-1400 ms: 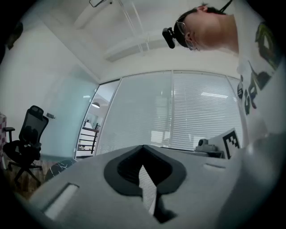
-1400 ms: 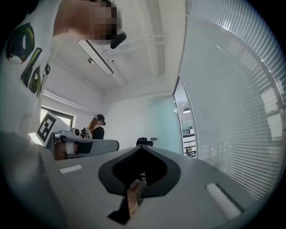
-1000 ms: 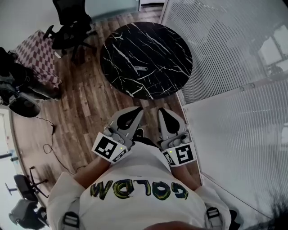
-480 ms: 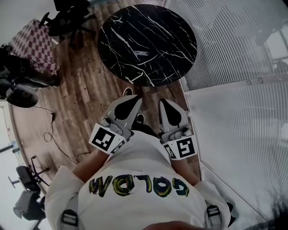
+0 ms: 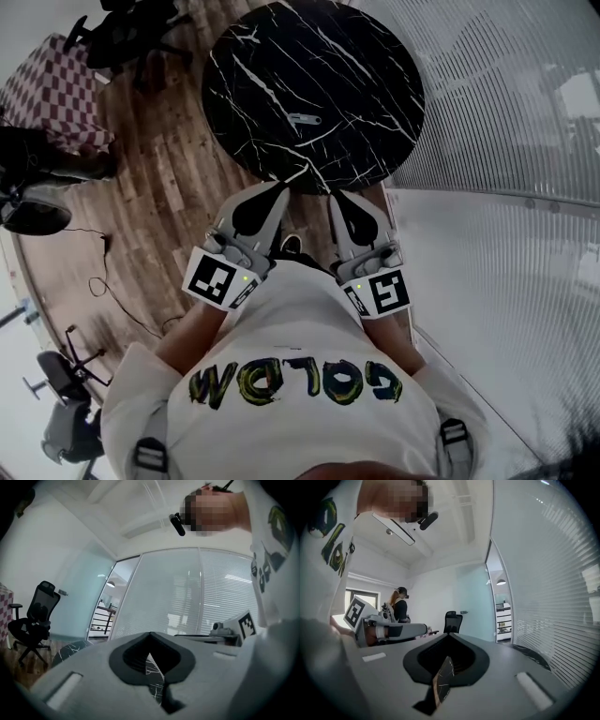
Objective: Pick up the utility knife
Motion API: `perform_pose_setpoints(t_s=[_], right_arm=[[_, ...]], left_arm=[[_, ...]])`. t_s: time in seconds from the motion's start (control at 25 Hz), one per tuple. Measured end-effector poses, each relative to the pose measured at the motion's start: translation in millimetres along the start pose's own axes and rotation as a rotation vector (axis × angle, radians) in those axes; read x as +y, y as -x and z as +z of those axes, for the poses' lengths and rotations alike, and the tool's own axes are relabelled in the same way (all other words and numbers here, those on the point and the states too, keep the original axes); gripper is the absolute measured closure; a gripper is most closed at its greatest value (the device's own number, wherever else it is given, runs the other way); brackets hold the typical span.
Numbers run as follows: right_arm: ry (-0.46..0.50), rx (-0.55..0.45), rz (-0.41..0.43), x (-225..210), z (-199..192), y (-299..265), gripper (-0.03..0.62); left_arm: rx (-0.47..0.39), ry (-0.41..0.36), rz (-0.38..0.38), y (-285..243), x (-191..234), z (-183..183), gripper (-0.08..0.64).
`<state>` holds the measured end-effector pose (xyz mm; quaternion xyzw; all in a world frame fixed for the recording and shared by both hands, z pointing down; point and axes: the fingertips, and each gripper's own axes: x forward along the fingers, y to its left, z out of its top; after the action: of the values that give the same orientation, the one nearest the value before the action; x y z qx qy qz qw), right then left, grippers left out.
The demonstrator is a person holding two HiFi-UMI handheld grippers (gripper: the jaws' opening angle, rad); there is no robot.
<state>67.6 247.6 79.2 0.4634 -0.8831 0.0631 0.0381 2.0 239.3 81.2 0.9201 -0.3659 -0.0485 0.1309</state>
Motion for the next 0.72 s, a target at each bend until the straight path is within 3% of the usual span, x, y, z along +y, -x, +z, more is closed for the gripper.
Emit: perform_pose_setpoints(t_s=[0.36, 0.72], right_arm=[[0.015, 0.057, 0.030, -18, 1, -124, 0.592], [0.006, 0.104, -0.030, -42, -15, -164, 0.592]], left_arm=[[0.008, 0.030, -0.008, -40, 109, 15, 0.557], [0.051, 0.047, -0.071, -69, 151, 6, 0.557]])
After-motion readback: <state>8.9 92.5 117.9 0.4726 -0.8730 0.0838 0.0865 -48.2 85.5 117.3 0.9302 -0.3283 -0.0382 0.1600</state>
